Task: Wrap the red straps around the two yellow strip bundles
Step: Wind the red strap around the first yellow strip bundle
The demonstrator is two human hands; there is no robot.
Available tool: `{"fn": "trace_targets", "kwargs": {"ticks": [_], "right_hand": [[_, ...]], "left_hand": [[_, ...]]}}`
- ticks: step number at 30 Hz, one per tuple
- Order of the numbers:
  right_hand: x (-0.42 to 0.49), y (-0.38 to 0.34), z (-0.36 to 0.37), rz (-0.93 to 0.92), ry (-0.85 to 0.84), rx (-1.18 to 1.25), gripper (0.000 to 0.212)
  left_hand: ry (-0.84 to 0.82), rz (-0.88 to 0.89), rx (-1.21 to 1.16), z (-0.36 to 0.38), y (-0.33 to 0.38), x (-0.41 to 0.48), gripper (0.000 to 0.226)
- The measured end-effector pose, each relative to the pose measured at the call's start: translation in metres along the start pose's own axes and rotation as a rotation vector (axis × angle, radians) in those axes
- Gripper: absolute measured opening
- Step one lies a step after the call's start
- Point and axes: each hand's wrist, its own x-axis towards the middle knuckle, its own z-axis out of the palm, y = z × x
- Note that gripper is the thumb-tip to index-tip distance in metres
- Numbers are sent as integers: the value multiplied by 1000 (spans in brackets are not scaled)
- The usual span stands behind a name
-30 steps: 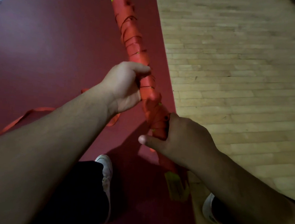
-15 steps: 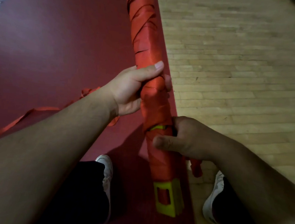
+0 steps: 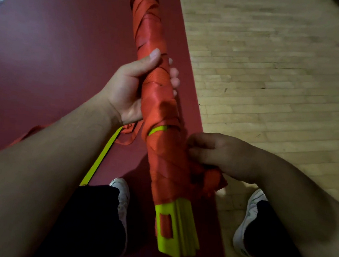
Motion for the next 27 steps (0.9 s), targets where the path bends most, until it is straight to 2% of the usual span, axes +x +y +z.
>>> {"fn": "trace_targets", "kwargs": {"ticks": [1, 3, 6, 8, 10, 13, 19, 21, 23, 26, 27], "right_hand": [[1, 1, 0, 3, -33, -14, 24], [3, 3, -3, 42, -55, -84, 29], [6, 4, -6, 112, -70, -395, 41], [8, 7, -5, 169, -114, -592, 29], [10, 10, -3, 174, -64, -707, 16], [11, 14, -7, 144, 95, -823, 14], [5, 18, -21, 171, 307, -847, 28], [6, 15, -21, 148, 342, -812, 29], [5, 9, -15, 84, 296, -634, 27], [4, 0, -2, -8, 263, -512, 5], [4, -1, 1, -22, 301, -509, 14]], "left_hand": [[-17, -2, 1, -2, 2, 0, 52], [-30, -6, 12, -5, 3, -1, 61], [-5, 4, 80, -6, 4, -5, 45], [74, 12, 188, -4, 4, -6, 33], [165, 36, 304, -2, 3, -6, 25], [203, 63, 347, -1, 4, -5, 22], [244, 19, 366, -6, 8, -5, 23], [344, 85, 417, -9, 3, 1, 19], [495, 177, 490, -12, 0, 8, 17], [633, 152, 442, -17, 2, 13, 37], [641, 138, 422, -19, 1, 15, 35]]}}
